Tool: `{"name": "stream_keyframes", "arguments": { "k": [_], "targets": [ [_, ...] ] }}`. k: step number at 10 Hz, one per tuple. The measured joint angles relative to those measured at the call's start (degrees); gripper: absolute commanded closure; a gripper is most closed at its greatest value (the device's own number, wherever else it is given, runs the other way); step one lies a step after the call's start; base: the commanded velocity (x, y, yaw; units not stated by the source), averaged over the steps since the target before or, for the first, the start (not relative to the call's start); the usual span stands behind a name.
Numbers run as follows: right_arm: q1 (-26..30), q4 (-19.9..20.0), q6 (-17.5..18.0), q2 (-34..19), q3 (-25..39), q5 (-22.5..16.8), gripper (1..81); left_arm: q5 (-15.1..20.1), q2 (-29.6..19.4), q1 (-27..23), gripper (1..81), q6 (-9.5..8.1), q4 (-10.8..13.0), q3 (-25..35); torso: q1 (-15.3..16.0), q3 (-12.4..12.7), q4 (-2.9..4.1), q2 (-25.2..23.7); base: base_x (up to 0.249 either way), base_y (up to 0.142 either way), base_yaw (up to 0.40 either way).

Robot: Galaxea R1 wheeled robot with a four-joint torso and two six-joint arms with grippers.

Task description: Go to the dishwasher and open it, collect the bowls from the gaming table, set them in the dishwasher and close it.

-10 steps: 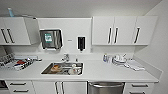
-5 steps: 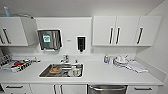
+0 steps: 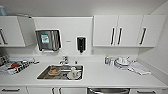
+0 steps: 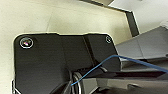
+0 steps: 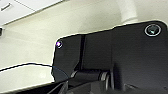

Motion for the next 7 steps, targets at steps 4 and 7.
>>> {"name": "stream_keyframes", "arguments": {
  "k": [4, 7],
  "targets": [
    [0.0, 0.0, 0.0, 0.0, -0.2, 0.0, 1.0, 0.0, 0.0, 0.1, 1.0, 0.00, 0.0, 0.0, 0.0, 0.0, 0.00, 0.0, 0.117, 0.000, 0.000],
    [0.1, 0.0, 0.0, 0.0, -0.2, 0.1, 1.0, -0.2, 0.0, 0.0, 1.0, 0.00, 0.0, 0.0, 0.1, 0.0, 0.00, 0.0, 0.060, 0.000, 0.000]
  ]
}}
